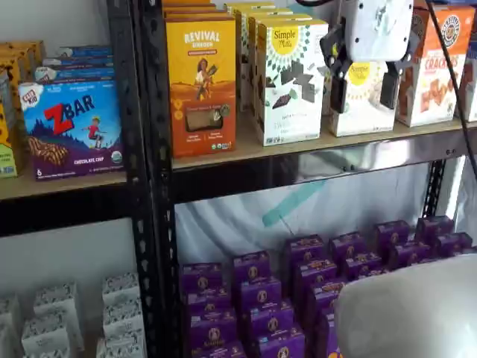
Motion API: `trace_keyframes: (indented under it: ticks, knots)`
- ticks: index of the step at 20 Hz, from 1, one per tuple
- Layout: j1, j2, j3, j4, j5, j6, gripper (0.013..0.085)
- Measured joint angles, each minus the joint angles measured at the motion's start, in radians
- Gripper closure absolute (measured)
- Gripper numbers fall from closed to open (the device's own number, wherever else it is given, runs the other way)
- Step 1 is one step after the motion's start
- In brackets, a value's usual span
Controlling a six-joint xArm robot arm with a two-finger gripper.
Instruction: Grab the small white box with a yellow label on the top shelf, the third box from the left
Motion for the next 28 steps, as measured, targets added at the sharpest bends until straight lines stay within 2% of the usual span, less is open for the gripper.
trace_keyframes:
  ticks: [2, 5, 12, 19, 23, 28]
  knots:
    - [-0.038, -0.028, 0.025, 0.040, -0.044, -0.022, 0.0130]
    - [-0.049, -0.036, 0.034, 0.054, -0.063, -0.030, 0.0130]
    - [-0.033, -0.026, 0.040, 0.018, -0.083, -0.028, 0.0130]
    - [-0.053, 0.004, 0.061, -0.033, -0.161, -0.064, 0.0130]
    - [-0.085, 0.031, 0.072, -0.053, -0.214, -0.099, 0.0130]
    - [-0.137, 0.060, 0.076, -0.050, -0.274, -0.148, 0.0130]
